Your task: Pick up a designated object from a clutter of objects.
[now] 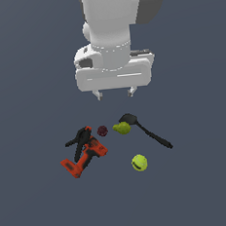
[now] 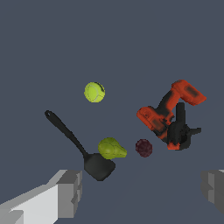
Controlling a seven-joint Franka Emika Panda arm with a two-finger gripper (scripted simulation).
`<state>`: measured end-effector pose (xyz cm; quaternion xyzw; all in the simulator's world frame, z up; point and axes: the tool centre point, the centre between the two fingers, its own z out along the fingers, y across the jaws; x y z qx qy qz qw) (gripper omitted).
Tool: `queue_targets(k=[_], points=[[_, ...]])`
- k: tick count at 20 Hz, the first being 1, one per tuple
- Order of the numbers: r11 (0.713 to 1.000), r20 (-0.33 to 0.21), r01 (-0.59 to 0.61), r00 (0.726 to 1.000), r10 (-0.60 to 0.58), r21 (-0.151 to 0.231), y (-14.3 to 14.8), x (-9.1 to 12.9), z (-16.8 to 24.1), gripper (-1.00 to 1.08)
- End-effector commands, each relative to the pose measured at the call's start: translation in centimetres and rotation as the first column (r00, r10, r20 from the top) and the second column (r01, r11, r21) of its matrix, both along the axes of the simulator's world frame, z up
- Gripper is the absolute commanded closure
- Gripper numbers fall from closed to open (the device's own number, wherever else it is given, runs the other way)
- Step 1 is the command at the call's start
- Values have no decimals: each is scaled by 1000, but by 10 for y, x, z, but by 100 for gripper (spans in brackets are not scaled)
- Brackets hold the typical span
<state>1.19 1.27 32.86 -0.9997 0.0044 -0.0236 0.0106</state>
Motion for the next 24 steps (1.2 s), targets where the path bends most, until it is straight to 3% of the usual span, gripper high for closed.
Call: queue_targets(k=[1, 15, 24], points=[[1000, 0, 0, 1000, 0, 0, 0, 0, 0, -92], [1000, -17, 3, 1000, -3, 12, 19, -1, -11, -92], [996, -17, -84, 996, 84, 4, 19, -1, -27, -92]])
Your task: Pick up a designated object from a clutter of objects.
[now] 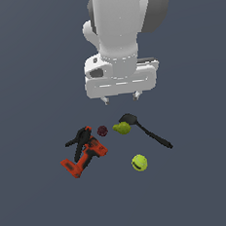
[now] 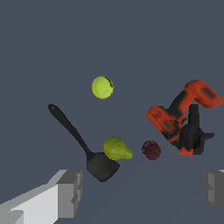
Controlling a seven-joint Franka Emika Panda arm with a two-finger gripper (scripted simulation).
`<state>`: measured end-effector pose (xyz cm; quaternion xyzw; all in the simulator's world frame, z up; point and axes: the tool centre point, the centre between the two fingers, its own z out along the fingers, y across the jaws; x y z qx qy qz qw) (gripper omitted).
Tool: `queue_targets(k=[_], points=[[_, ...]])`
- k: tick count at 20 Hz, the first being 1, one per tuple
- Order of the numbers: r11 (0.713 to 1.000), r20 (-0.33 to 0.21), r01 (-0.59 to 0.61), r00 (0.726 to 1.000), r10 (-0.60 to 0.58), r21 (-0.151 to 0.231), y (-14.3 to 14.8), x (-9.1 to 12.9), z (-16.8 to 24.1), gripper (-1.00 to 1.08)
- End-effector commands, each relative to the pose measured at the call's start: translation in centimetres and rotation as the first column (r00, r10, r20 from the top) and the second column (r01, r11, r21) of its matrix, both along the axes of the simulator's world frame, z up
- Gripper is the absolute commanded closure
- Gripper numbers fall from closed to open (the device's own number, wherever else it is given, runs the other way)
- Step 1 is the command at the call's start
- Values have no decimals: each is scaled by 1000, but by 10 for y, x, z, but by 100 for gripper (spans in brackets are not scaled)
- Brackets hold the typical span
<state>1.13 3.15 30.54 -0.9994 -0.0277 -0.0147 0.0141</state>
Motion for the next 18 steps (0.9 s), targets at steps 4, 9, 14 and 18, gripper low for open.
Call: queue_targets(k=[4, 9, 14, 18], points=[[996, 0, -89, 996, 89, -7, 0, 0, -16, -92], [979, -2, -204, 979, 204, -16, 0, -2, -37, -92], [942, -5, -333, 943, 333, -24, 0, -4, -61, -92], [901, -8, -433, 901, 433, -29, 0, -7, -79, -92]])
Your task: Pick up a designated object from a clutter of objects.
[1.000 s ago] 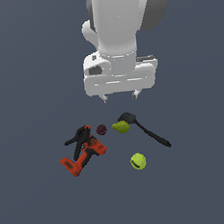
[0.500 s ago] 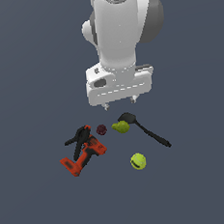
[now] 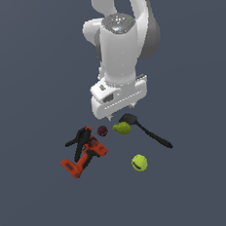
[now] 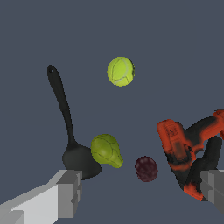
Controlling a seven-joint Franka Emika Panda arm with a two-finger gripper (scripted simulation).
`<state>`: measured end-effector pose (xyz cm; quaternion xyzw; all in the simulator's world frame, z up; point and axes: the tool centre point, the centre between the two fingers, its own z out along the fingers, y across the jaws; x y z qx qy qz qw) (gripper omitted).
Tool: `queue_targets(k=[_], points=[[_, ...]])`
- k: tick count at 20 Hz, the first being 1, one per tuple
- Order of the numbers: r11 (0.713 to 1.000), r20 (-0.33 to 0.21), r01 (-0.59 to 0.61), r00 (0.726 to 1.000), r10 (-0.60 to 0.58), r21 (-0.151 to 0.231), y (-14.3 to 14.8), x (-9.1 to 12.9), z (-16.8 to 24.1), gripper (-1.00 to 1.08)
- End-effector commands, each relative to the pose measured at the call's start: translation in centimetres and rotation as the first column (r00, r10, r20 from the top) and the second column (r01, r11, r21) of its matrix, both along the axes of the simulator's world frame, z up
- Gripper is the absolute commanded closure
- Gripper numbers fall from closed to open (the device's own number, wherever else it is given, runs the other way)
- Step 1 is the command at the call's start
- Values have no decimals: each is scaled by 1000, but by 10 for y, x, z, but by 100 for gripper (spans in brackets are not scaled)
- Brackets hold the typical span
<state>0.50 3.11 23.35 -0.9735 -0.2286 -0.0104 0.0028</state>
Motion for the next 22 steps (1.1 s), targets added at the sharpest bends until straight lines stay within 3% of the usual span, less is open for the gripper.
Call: queue_targets(k=[1, 6, 11, 16, 22], points=[[998, -1, -69, 998, 69, -4, 0, -2, -12, -92], [979, -4, -203, 979, 203, -9, 0, -7, -34, -92], [942, -7, -334, 943, 334, -13, 1, -14, -56, -92], [888, -11, -459, 888, 459, -15, 2, -21, -77, -92], [801, -16, -598, 801, 598, -15, 3, -31, -102, -92]])
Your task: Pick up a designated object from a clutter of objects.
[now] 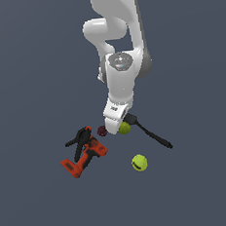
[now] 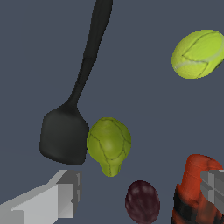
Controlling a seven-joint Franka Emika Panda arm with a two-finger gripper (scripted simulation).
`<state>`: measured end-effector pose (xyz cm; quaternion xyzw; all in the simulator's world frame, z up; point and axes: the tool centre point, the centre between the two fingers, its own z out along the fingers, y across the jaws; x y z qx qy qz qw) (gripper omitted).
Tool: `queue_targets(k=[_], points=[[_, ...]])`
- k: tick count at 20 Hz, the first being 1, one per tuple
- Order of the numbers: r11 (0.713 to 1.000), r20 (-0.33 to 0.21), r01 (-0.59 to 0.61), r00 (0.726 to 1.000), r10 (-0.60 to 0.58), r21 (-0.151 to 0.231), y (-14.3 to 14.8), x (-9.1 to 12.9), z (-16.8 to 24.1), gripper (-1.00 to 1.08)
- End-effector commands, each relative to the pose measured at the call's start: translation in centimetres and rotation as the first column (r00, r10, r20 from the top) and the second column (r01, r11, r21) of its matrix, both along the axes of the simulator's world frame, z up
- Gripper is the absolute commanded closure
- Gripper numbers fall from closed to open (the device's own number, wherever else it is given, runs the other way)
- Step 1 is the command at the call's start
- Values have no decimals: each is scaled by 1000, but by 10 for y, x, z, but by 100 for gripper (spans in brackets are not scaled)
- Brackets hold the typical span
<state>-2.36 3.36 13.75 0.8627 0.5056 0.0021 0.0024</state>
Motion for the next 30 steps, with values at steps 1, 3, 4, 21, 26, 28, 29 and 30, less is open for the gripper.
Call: queue_targets(k=[1, 3, 4, 21, 26, 28, 29, 30], points=[[998, -1, -69, 998, 69, 0, 1, -4, -10, -92], [993, -2, -116, 993, 116, 0, 1, -8, -17, -92], [990, -3, -138, 990, 138, 0, 1, -9, -20, -92], [958, -6, -287, 958, 287, 2, 3, -21, -42, -92], [957, -6, -288, 957, 288, 2, 3, -22, -52, -92], [957, -6, -289, 957, 289, 2, 3, -22, -60, -92], [957, -6, -290, 957, 290, 2, 3, -22, -65, -92], [957, -6, -290, 957, 290, 2, 3, -22, -70, -92]])
